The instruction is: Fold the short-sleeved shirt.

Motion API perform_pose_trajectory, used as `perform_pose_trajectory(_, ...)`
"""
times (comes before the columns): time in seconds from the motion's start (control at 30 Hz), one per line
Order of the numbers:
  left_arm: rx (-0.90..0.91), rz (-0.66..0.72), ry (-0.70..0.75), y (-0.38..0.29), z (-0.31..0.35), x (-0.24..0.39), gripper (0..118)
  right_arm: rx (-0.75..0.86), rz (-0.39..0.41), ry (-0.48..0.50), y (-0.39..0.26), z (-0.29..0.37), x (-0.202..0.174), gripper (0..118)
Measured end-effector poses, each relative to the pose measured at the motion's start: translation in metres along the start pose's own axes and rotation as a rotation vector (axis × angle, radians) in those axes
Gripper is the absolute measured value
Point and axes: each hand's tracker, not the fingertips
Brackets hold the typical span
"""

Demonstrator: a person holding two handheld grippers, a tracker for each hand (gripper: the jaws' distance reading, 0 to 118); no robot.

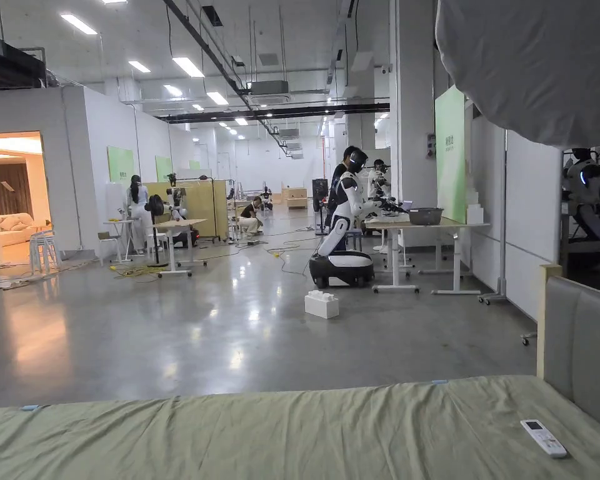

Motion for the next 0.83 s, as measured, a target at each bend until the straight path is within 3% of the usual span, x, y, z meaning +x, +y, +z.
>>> perform_pose_trajectory(0.3,-0.009,-0.015,-0.017,0.000,-0.002,0.005,118,0.006,0.041,0.008,-0.003,0.003,-0.003,118)
perform_pose_trajectory(0.47,-0.009,-0.028,-0.023,0.000,-0.001,0.006,118,0.003,0.015,0.037,-0.003,0.002,-0.002,118)
perform_pose_trajectory(0.6,-0.013,-0.019,-0.019,-0.001,0.000,0.004,118,0.017,0.043,-0.040,-0.008,-0.001,-0.003,118)
perform_pose_trajectory(0.67,-0.014,-0.016,-0.018,0.000,0.001,0.003,118,-0.020,0.014,-0.046,-0.009,-0.005,0.000,118)
perform_pose_trajectory(0.73,-0.015,-0.024,-0.017,0.000,0.001,0.003,118,-0.047,-0.032,0.031,-0.011,-0.007,0.008,118)
perform_pose_trajectory(0.83,-0.011,-0.026,-0.008,0.001,0.001,0.002,118,0.028,-0.022,0.234,-0.016,-0.008,0.023,118)
